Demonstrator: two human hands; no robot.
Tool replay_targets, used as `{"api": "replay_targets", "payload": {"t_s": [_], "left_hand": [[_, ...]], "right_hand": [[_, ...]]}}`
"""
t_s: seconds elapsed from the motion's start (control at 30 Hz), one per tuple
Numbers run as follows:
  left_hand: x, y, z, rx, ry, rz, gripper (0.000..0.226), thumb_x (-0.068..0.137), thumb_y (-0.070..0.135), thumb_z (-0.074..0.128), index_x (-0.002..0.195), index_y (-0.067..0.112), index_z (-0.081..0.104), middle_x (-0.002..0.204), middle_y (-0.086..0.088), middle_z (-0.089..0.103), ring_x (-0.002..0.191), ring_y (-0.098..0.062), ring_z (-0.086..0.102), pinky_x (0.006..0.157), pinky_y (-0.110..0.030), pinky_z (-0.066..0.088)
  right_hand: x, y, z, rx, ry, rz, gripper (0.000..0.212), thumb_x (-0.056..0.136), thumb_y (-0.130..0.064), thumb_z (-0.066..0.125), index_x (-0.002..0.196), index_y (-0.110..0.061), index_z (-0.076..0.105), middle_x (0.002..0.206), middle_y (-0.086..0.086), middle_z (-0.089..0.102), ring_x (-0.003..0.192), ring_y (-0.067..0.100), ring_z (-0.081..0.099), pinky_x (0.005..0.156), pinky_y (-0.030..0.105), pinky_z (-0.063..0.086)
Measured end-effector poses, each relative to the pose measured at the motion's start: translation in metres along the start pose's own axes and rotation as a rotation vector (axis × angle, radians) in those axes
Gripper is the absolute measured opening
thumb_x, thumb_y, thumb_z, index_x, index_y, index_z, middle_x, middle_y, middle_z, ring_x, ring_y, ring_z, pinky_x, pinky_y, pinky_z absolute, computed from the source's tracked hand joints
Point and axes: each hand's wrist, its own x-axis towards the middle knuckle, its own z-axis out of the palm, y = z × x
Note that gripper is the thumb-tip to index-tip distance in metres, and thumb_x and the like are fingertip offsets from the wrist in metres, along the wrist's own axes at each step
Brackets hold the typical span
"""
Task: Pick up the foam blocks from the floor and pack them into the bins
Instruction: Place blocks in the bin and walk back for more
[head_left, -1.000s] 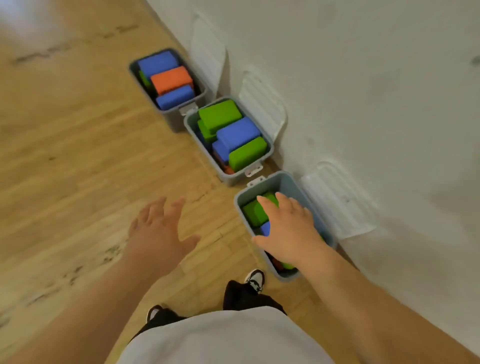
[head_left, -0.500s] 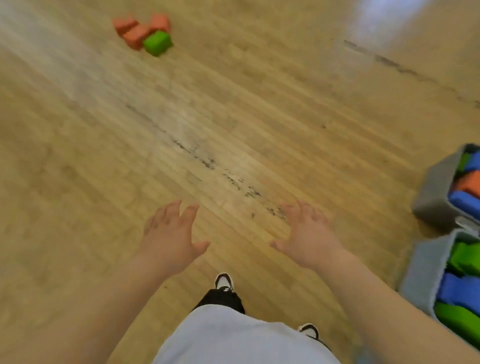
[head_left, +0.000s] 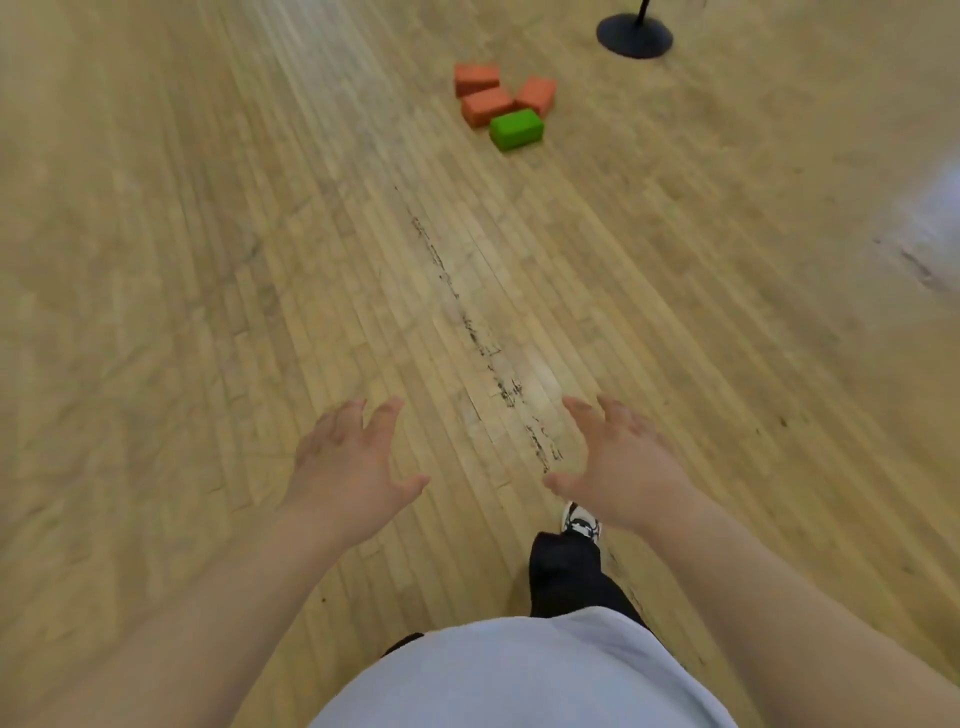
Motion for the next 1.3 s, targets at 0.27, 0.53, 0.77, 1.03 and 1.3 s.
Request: {"api": "replay_targets", "payload": {"t_s": [0.27,0.53,0.77,1.03,1.3], "left_hand": [[0.087,0.121,-0.048,-0.024,0.022,-0.055,0.096,0.089,0.076,0.047,0.161,0.035,-0.001,0.169,-0.010,0.005,0.155,-0.032,0.005,0.124,-0.051,0.016],[0.177,0.187,-0.089,-0.047,-0.009,-0.076,0.095,0.090,0.075,0.048,0.161,0.037,-0.001,0.169,-0.007,0.004,0.156,-0.030,0.002,0.126,-0.050,0.013],[0.301,0.174,-0.126,-0.067,-0.010,-0.070,0.094,0.090,0.072,0.052,0.161,0.038,0.001,0.169,-0.008,0.008,0.156,-0.029,0.006,0.124,-0.049,0.015],[0.476,0.113,-0.220,-0.046,-0.051,-0.045,0.097,0.089,0.075,0.051,0.160,0.038,-0.005,0.169,-0.008,0.005,0.156,-0.031,0.005,0.125,-0.050,0.015],[0.633,0.105,-0.305,0.011,-0.036,0.025,0.099,0.087,0.078,0.050,0.160,0.038,-0.004,0.169,-0.010,0.007,0.155,-0.033,0.009,0.124,-0.054,0.019]], "right_hand": [[0.099,0.099,-0.099,-0.019,0.004,-0.092,0.100,0.084,-0.074,0.059,0.160,-0.041,0.003,0.171,0.004,0.006,0.156,0.031,0.010,0.124,0.055,0.020],[0.203,0.139,-0.174,-0.011,-0.021,-0.093,0.101,0.083,-0.071,0.061,0.161,-0.041,0.005,0.170,0.007,0.008,0.155,0.033,0.015,0.123,0.056,0.022],[0.316,0.116,-0.221,0.035,-0.041,-0.059,0.101,0.083,-0.070,0.063,0.161,-0.040,0.006,0.170,0.006,0.009,0.156,0.031,0.013,0.123,0.053,0.023],[0.475,0.027,-0.301,0.110,-0.021,-0.008,0.101,0.083,-0.070,0.064,0.160,-0.042,0.007,0.170,0.004,0.009,0.156,0.030,0.014,0.124,0.053,0.022],[0.602,-0.012,-0.384,0.096,-0.013,0.022,0.100,0.084,-0.069,0.065,0.161,-0.042,0.005,0.171,0.004,0.007,0.156,0.031,0.011,0.122,0.055,0.025]]}}
